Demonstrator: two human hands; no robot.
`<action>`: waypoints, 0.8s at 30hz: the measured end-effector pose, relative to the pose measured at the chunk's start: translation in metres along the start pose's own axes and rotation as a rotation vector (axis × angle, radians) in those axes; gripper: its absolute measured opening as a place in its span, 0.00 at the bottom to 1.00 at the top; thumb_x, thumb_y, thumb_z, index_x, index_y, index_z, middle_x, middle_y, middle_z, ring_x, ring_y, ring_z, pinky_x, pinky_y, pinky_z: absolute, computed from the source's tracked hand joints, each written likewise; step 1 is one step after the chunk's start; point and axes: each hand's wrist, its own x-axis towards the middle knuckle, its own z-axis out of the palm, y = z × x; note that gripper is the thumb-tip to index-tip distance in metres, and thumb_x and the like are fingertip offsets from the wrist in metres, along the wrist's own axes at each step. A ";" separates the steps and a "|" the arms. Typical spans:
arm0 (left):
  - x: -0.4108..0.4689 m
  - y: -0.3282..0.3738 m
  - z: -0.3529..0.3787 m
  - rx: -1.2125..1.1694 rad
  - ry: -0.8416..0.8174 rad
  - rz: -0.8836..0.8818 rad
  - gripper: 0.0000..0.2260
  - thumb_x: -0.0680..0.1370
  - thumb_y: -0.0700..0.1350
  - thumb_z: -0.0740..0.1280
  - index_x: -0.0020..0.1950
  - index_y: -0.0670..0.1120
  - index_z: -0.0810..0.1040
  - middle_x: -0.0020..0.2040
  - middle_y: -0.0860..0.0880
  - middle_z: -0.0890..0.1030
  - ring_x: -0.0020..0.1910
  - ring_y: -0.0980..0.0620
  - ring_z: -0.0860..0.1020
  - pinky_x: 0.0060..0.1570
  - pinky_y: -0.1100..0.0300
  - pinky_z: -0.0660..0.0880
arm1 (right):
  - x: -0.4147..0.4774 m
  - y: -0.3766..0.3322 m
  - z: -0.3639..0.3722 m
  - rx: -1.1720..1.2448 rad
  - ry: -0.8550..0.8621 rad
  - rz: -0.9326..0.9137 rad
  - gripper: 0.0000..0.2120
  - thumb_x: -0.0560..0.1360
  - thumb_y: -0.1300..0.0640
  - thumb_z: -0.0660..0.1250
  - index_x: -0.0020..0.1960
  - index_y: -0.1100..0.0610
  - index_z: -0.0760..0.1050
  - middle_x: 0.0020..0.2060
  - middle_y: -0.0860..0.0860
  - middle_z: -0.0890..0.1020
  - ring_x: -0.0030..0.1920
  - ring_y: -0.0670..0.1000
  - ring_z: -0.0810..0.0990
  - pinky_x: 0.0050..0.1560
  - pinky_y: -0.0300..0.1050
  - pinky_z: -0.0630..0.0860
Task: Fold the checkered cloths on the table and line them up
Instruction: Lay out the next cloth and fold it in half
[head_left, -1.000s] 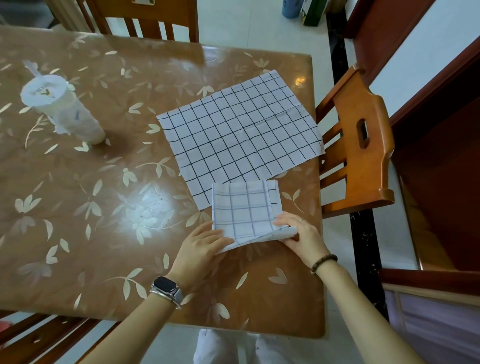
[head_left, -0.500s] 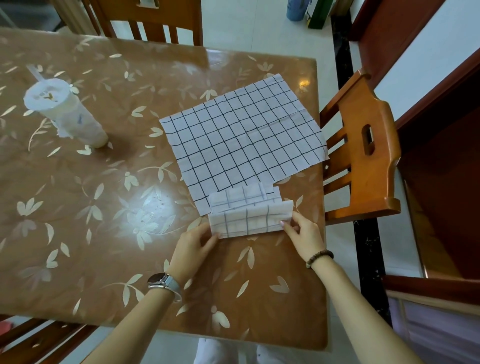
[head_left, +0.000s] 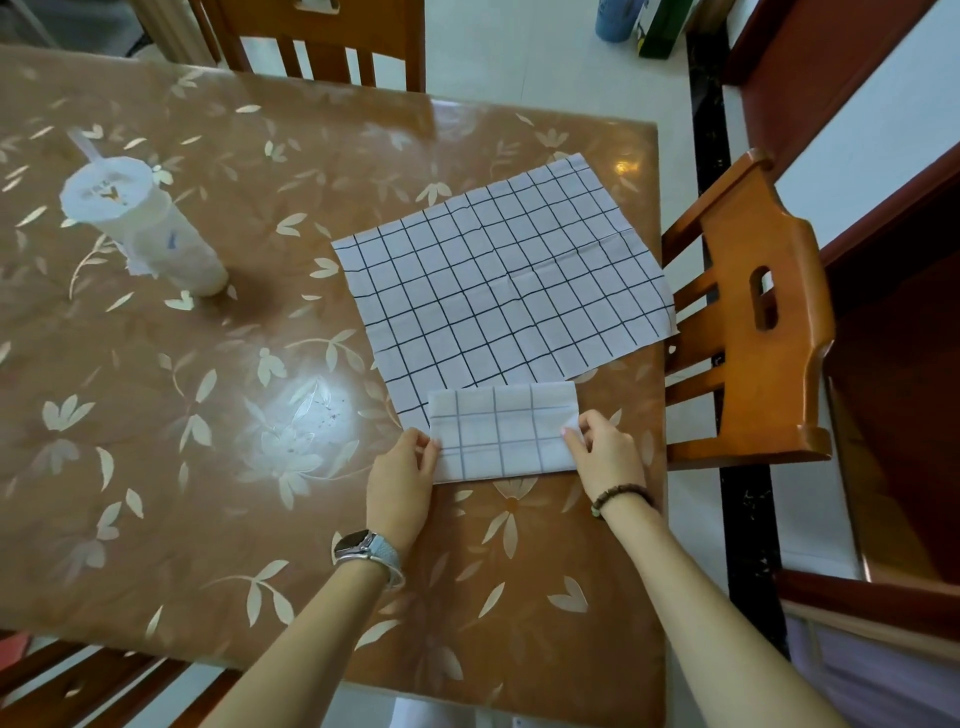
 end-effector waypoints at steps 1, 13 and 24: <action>0.001 0.001 0.001 0.035 0.017 0.002 0.08 0.82 0.49 0.62 0.47 0.47 0.76 0.36 0.53 0.79 0.36 0.50 0.78 0.37 0.54 0.75 | 0.001 0.000 0.001 -0.014 0.002 0.006 0.08 0.79 0.49 0.63 0.47 0.54 0.72 0.31 0.50 0.77 0.32 0.49 0.74 0.27 0.37 0.63; 0.010 0.001 0.010 0.283 0.135 -0.004 0.10 0.80 0.54 0.63 0.45 0.49 0.75 0.34 0.48 0.81 0.35 0.43 0.78 0.37 0.50 0.77 | 0.006 -0.007 0.005 -0.137 0.077 0.052 0.09 0.78 0.47 0.63 0.50 0.53 0.74 0.32 0.48 0.77 0.35 0.50 0.76 0.28 0.36 0.63; 0.017 -0.004 0.028 0.589 0.031 0.611 0.22 0.82 0.47 0.55 0.75 0.44 0.67 0.77 0.44 0.66 0.77 0.45 0.62 0.75 0.45 0.59 | 0.005 -0.009 0.006 -0.217 0.167 0.065 0.09 0.77 0.48 0.66 0.51 0.53 0.75 0.37 0.51 0.79 0.38 0.51 0.74 0.29 0.37 0.59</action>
